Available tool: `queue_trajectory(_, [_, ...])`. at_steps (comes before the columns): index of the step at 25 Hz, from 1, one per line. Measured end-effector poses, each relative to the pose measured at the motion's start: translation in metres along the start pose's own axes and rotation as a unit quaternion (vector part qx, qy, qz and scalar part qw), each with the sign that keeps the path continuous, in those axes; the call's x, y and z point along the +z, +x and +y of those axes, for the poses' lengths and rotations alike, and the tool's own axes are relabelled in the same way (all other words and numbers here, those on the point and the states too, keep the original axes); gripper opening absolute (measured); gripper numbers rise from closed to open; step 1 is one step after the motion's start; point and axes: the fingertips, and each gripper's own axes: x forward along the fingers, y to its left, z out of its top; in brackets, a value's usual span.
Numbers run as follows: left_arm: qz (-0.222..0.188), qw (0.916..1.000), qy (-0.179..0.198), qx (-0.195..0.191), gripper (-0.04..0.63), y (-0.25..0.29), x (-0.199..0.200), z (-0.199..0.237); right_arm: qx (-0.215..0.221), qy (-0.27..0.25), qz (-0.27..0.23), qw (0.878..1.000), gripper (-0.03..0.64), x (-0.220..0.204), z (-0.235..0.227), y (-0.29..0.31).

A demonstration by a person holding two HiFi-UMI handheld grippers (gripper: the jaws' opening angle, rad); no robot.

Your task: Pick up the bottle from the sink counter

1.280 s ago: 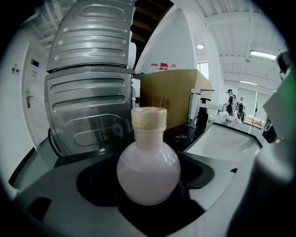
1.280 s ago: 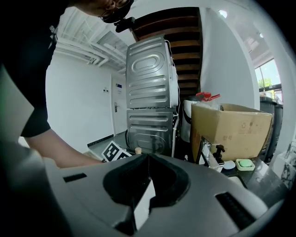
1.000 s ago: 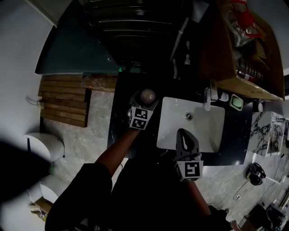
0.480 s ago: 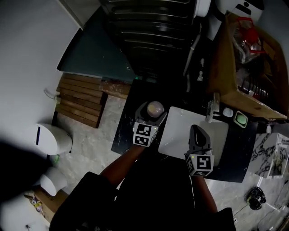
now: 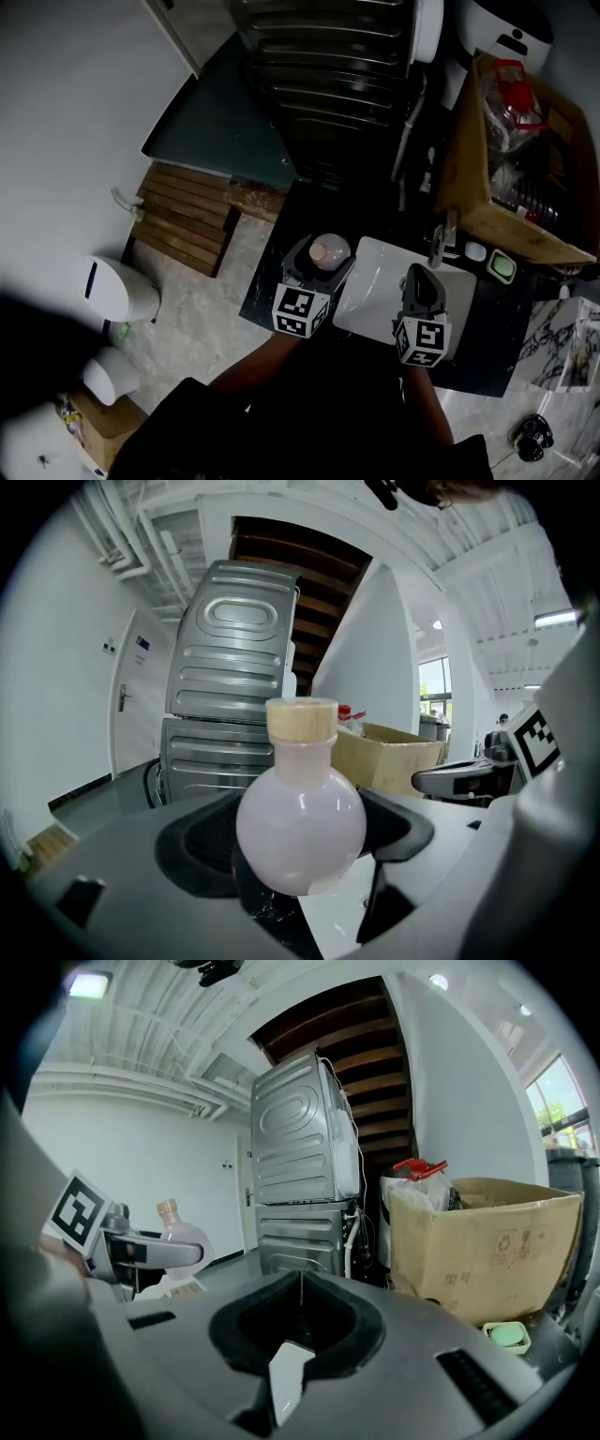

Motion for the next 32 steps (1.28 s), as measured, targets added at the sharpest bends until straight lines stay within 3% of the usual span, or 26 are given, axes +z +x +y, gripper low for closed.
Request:
queue_trajectory(10, [0.001, 0.9997, -0.023, -0.001, 0.383, -0.027, 0.006, -0.004, -0.005, -0.011, -0.022, 1.000, 0.038, 0.020, 0.015, -0.011])
queue_trajectory(22, [0.001, 0.9999, -0.013, -0.005, 0.383, -0.035, 0.000, 0.033, -0.023, -0.023, -0.053, 0.998, 0.038, 0.035, 0.035, -0.018])
queue_trajectory(32, [0.003, 0.9996, -0.014, -0.023, 0.383, -0.036, -0.006, 0.048, -0.037, -0.028, -0.047, 0.998, 0.038, 0.031, 0.052, -0.018])
